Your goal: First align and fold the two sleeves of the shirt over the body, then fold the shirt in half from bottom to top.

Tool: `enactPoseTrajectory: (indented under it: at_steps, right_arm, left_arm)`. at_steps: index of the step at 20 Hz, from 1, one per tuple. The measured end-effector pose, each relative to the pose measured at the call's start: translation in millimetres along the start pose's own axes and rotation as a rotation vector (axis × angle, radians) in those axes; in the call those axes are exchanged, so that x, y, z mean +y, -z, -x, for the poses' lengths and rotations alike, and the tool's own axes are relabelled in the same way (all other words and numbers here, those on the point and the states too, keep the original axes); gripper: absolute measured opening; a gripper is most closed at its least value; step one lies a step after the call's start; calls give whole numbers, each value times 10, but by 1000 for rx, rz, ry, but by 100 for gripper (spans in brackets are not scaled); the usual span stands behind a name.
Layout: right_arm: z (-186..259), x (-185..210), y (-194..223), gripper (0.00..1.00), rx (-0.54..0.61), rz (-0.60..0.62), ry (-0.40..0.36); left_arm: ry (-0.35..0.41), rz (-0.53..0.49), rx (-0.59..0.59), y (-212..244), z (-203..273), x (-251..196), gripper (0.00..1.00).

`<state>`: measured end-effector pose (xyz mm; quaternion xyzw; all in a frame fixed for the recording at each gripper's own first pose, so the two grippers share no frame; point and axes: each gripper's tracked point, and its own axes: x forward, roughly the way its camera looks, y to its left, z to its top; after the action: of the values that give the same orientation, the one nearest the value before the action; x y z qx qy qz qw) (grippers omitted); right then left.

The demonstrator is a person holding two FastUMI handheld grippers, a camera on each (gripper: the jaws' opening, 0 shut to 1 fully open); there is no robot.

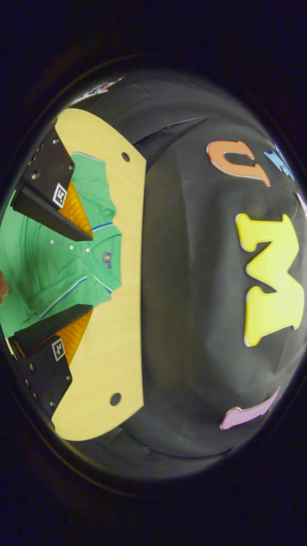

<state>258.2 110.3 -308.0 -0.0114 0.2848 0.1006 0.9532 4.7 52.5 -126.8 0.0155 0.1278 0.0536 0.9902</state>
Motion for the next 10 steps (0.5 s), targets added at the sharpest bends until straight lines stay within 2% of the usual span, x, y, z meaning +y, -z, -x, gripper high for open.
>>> enactPoseTrajectory:
  at_steps: [5,8,10]
  right_arm:
    - [1106,-72,-835,94,-228,45,-40]
    - [1745,-153,-1067,94,-313,41,-62]
    - [2146,-271,-1202,92,-371,48,-50]
  left_arm:
    - [17,37,68,239,-535,-11,97]
    - [21,77,147,573,-983,-31,97]
    - [4,83,200,829,-1294,-19,97]
